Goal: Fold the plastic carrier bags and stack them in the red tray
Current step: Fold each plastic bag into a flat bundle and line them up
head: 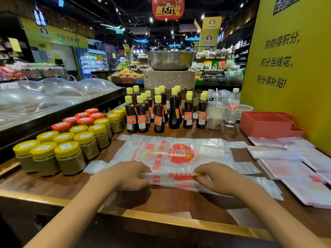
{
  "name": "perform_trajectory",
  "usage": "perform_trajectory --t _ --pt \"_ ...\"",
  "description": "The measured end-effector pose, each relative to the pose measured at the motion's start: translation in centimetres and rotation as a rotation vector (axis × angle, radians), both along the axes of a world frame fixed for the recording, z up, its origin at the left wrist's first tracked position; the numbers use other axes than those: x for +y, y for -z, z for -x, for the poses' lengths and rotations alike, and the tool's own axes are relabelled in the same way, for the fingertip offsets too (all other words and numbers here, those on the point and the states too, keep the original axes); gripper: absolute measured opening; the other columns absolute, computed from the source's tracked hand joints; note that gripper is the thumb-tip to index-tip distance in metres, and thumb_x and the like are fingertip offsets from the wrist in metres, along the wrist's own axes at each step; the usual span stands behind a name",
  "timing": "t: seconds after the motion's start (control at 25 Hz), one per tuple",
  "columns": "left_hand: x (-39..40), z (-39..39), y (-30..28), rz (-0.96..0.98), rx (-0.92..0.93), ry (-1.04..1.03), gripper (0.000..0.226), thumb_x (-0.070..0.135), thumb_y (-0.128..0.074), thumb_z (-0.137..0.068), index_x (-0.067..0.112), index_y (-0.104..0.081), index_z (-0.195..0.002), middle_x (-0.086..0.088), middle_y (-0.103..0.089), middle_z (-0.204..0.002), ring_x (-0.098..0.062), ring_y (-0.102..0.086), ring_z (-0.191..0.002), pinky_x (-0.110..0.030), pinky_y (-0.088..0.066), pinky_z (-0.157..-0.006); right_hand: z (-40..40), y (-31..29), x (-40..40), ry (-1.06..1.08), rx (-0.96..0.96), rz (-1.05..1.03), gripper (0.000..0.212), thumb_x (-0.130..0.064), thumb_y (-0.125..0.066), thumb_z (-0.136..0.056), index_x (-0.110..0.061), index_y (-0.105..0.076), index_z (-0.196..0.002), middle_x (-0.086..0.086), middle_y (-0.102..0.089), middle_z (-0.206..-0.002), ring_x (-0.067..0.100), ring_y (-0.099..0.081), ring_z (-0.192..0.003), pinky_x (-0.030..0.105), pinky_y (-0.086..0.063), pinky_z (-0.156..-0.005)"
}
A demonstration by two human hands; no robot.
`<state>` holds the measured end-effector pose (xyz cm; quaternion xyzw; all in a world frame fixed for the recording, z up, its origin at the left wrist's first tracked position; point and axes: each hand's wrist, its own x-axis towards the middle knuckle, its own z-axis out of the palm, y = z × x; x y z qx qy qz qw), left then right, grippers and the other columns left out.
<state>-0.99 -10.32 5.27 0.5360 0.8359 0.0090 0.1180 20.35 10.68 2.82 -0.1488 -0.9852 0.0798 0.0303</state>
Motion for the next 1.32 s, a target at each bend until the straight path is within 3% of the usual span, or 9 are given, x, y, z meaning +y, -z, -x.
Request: perform_trajectory --t 0.08,0.2,0.36,0.48,0.56,0.68,0.8,0.96,1.32 --pt "0.5 -0.3 -0.4 -0.087 0.041 0.004 0.048 0.042 -0.054 -0.093 0.037 -0.050 -0.141 0.012 -0.059 -0.137 -0.013 -0.055 -0.124 -0.032 -0.045 -0.105 1.8 -1.4 0.7 -0.012 -0.018 0.081 0.025 -0.038 -0.057 -0.097 -0.018 -0.071 -0.098 -0.001 -0.071 -0.098 0.017 -0.062 -0.090 0.041 -0.052 -0.086" --pt "2.2 -0.7 0.0 -0.223 0.178 0.040 0.056 0.040 -0.053 -0.094 0.034 -0.041 -0.148 0.008 -0.053 -0.146 -0.015 -0.050 -0.131 -0.033 -0.039 -0.109 4.7 -2.8 1.4 -0.025 -0.005 0.113 0.030 -0.043 -0.070 -0.089 -0.022 -0.070 -0.109 -0.004 -0.066 -0.104 0.017 -0.059 -0.092 0.036 -0.051 -0.082" --pt "4.2 -0.3 2.2 -0.296 0.255 -0.041 0.050 0.040 -0.038 -0.101 0.027 -0.039 -0.149 0.002 -0.051 -0.148 -0.018 -0.046 -0.133 -0.037 -0.027 -0.116 7.6 -2.6 1.2 0.000 -0.028 -0.104 0.037 -0.050 -0.059 -0.095 -0.021 -0.066 -0.118 -0.001 -0.067 -0.111 0.018 -0.057 -0.091 0.033 -0.043 -0.078" --pt "4.6 -0.1 5.1 -0.248 0.161 -0.117 0.055 0.044 -0.026 -0.105 0.026 -0.025 -0.157 0.002 -0.031 -0.161 -0.016 -0.028 -0.147 -0.040 -0.012 -0.123 8.9 0.2 -0.1 0.019 0.007 -0.145 0.040 -0.049 -0.038 -0.103 -0.019 -0.064 -0.105 0.002 -0.068 -0.108 0.021 -0.058 -0.094 0.042 -0.041 -0.099" --pt "4.8 0.0 7.0 -0.201 0.115 -0.114 0.055 0.045 -0.020 -0.107 0.028 -0.017 -0.159 0.005 -0.018 -0.166 -0.014 -0.015 -0.152 -0.041 -0.003 -0.124 9.4 3.2 -1.0 0.006 0.046 -0.103 0.042 -0.047 -0.030 -0.104 -0.020 -0.060 -0.118 0.003 -0.064 -0.120 0.022 -0.057 -0.109 0.048 -0.035 -0.109" --pt "5.3 0.5 8.3 -0.159 0.103 -0.113 0.055 0.045 -0.014 -0.107 0.030 -0.008 -0.160 0.006 -0.005 -0.167 -0.011 -0.002 -0.153 -0.040 0.003 -0.123 9.5 6.0 -1.9 0.003 0.102 -0.038 0.048 -0.045 -0.025 -0.106 -0.023 -0.047 -0.144 0.002 -0.049 -0.147 0.020 -0.043 -0.134 0.045 -0.028 -0.117" --pt "5.4 0.7 8.5 -0.124 0.100 -0.122 0.056 0.048 -0.011 -0.106 0.031 -0.002 -0.159 0.007 0.002 -0.167 -0.011 0.005 -0.153 -0.041 0.006 -0.123 9.2 6.1 -1.8 0.043 0.039 -0.025 0.056 -0.051 -0.020 -0.106 -0.028 -0.028 -0.156 -0.002 -0.024 -0.165 0.019 -0.020 -0.151 0.044 -0.012 -0.124" --pt "3.8 1.8 8.2 -0.082 0.066 -0.155 0.062 0.056 -0.012 -0.104 0.032 0.002 -0.159 0.007 0.008 -0.167 -0.012 0.009 -0.153 -0.043 0.007 -0.123 6.9 5.6 0.7 0.146 -0.071 0.037 0.064 -0.060 -0.014 -0.104 -0.032 -0.007 -0.161 -0.008 0.000 -0.169 0.016 0.002 -0.155 0.047 0.002 -0.124" --pt "-0.7 4.3 8.2 -0.081 0.067 -0.373 0.073 0.065 -0.018 -0.100 0.027 0.001 -0.160 0.000 0.006 -0.167 -0.020 0.006 -0.154 -0.045 0.001 -0.124 -0.3 5.8 7.4 0.500 -0.091 0.088 0.068 -0.056 -0.013 -0.105 -0.022 -0.001 -0.162 -0.002 0.007 -0.169 0.018 0.006 -0.155 0.049 0.004 -0.123"
